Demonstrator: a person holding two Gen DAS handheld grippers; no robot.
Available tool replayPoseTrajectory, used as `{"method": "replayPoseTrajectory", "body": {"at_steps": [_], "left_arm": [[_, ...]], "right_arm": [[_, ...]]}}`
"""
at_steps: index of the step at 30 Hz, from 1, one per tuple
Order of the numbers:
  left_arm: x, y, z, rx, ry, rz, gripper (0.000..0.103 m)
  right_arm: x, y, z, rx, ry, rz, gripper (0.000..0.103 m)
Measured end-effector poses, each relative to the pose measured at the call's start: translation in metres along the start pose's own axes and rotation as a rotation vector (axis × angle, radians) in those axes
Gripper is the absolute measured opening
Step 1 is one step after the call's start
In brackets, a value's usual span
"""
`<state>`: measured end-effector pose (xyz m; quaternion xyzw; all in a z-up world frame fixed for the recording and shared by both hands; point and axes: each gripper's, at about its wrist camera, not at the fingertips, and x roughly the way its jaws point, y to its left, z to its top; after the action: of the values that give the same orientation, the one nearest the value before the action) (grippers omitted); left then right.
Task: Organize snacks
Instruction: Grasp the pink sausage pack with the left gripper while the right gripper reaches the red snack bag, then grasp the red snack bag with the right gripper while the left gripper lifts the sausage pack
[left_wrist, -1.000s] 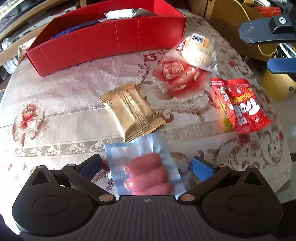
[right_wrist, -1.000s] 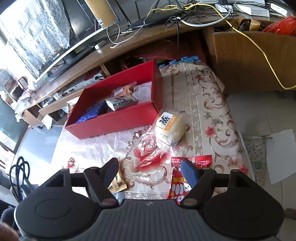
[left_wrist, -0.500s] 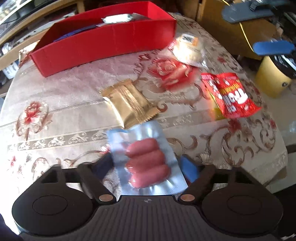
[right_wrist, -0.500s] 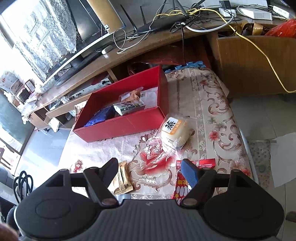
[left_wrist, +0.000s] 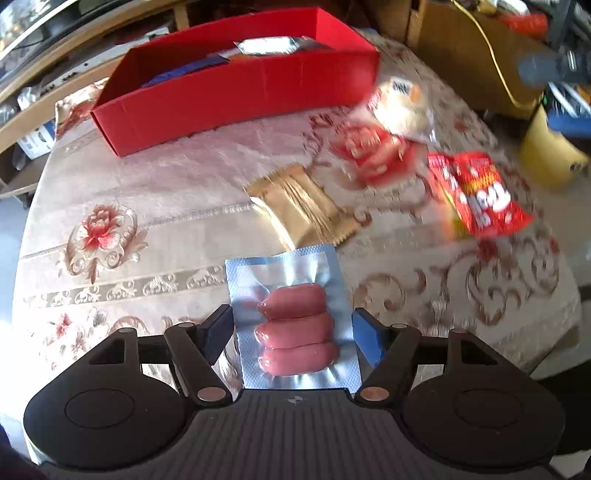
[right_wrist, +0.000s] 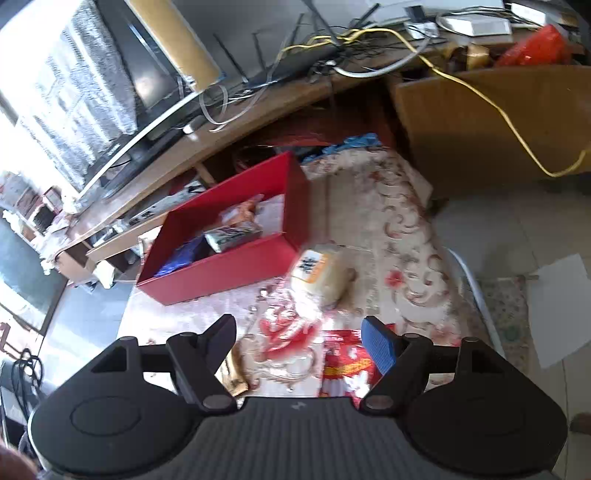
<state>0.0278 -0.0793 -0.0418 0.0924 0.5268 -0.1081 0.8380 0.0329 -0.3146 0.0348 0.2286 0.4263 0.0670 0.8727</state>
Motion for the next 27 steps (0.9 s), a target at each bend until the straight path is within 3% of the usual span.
{"method": "replayPoseTrajectory", "body": {"at_steps": [7, 12, 16, 22, 25, 27], "left_arm": [[0.008, 0.001, -0.003, -0.024, -0.014, -0.112, 0.075], [0.008, 0.011, -0.002, -0.053, -0.022, -0.183, 0.075], [0.008, 0.015, -0.003, -0.064, -0.023, -0.21, 0.075], [0.006, 0.018, -0.004, -0.067, -0.029, -0.209, 0.076], [0.007, 0.018, -0.005, -0.065, -0.035, -0.207, 0.077], [0.008, 0.018, -0.004, -0.062, -0.035, -0.212, 0.082]], "right_arm": [[0.018, -0.017, -0.015, 0.023, 0.081, -0.135, 0.074], [0.044, -0.019, -0.02, 0.067, 0.143, -0.183, 0.074], [0.07, 0.003, -0.024, 0.007, 0.201, -0.196, 0.074], [0.107, 0.026, -0.035, -0.135, 0.262, -0.316, 0.076], [0.113, 0.027, -0.037, -0.151, 0.269, -0.327, 0.084], [0.116, 0.027, -0.038, -0.15, 0.278, -0.307, 0.099]]}}
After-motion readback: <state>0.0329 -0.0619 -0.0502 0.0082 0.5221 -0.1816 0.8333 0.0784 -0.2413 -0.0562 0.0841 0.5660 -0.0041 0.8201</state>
